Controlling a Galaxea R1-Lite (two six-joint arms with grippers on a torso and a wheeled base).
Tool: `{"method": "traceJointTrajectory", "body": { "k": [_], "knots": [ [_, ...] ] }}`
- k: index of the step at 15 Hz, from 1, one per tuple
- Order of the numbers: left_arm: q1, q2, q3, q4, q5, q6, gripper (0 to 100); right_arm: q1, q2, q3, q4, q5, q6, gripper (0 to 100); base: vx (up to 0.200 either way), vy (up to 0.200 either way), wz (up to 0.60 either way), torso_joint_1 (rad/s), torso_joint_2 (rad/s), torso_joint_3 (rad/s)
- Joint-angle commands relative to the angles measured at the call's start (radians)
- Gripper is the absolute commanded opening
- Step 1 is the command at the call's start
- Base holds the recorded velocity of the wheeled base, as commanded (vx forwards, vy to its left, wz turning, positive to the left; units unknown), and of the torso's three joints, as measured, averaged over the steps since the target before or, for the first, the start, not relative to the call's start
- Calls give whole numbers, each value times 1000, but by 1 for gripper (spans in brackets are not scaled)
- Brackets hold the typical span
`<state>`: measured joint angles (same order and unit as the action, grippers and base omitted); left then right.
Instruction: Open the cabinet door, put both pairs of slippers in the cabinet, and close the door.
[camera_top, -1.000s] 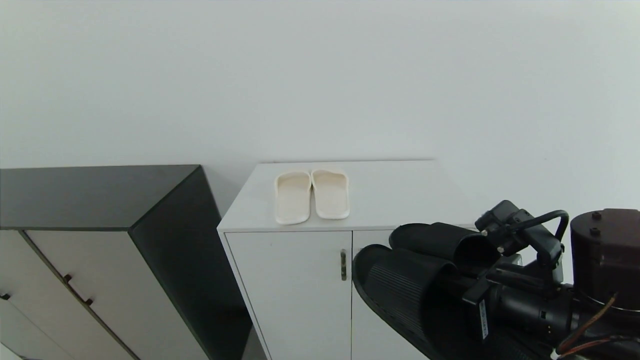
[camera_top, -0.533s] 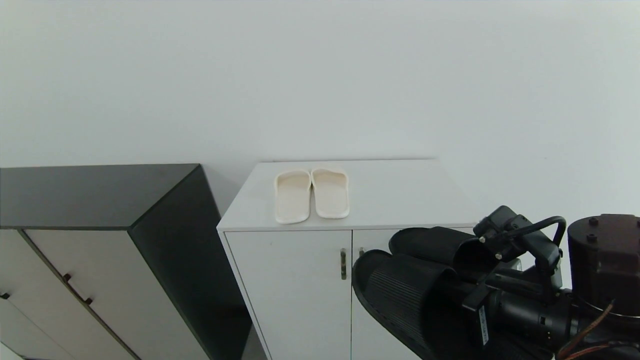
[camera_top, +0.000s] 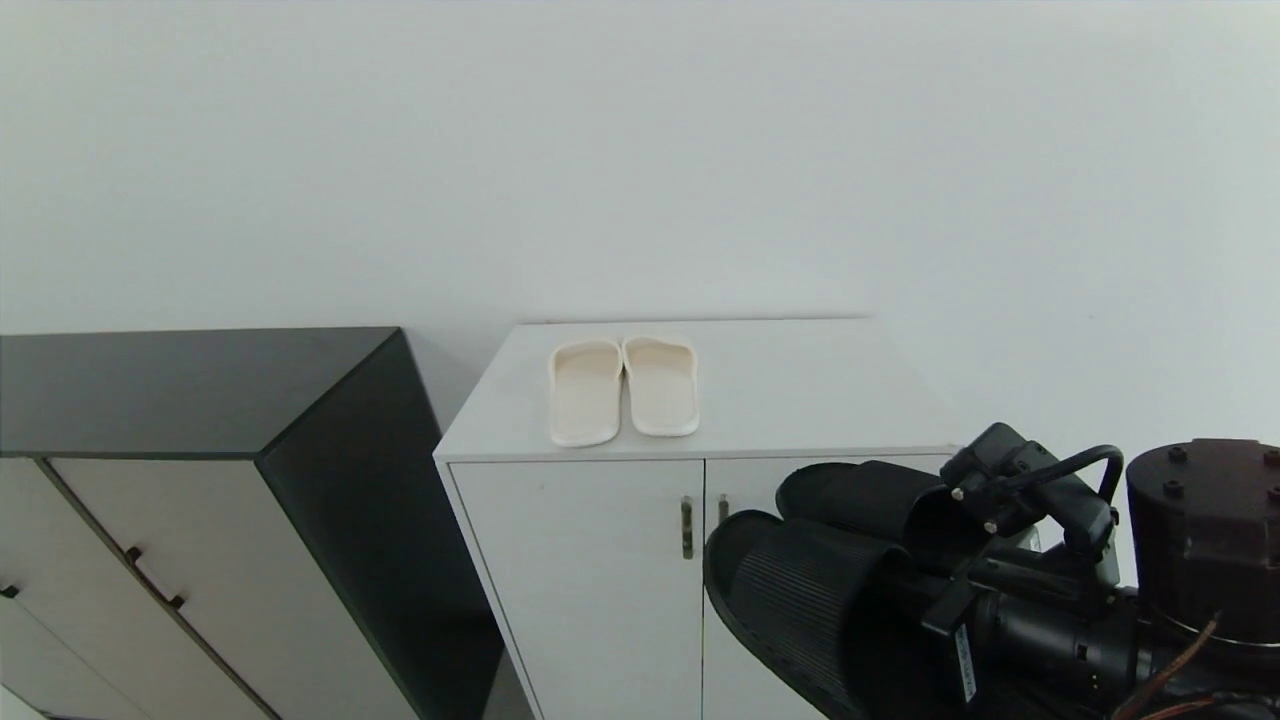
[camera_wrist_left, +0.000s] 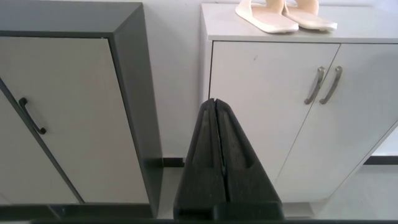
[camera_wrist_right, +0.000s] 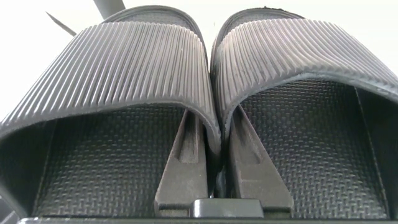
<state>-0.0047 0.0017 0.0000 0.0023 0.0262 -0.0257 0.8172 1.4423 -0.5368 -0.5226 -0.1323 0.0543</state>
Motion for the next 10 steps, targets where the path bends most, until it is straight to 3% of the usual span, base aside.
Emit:
{"method": "traceJointTrajectory", "body": {
  "k": [1, 10],
  "knots": [
    [0, 0, 0, 1, 0, 0, 0, 0, 12, 3, 1, 0, -1, 0, 0, 0, 0, -129, 325, 178],
    [0, 0, 0, -1, 26, 7, 0, 0, 12, 17, -2, 50, 3, 0, 0, 0, 0, -213, 518, 296]
  ]
}}
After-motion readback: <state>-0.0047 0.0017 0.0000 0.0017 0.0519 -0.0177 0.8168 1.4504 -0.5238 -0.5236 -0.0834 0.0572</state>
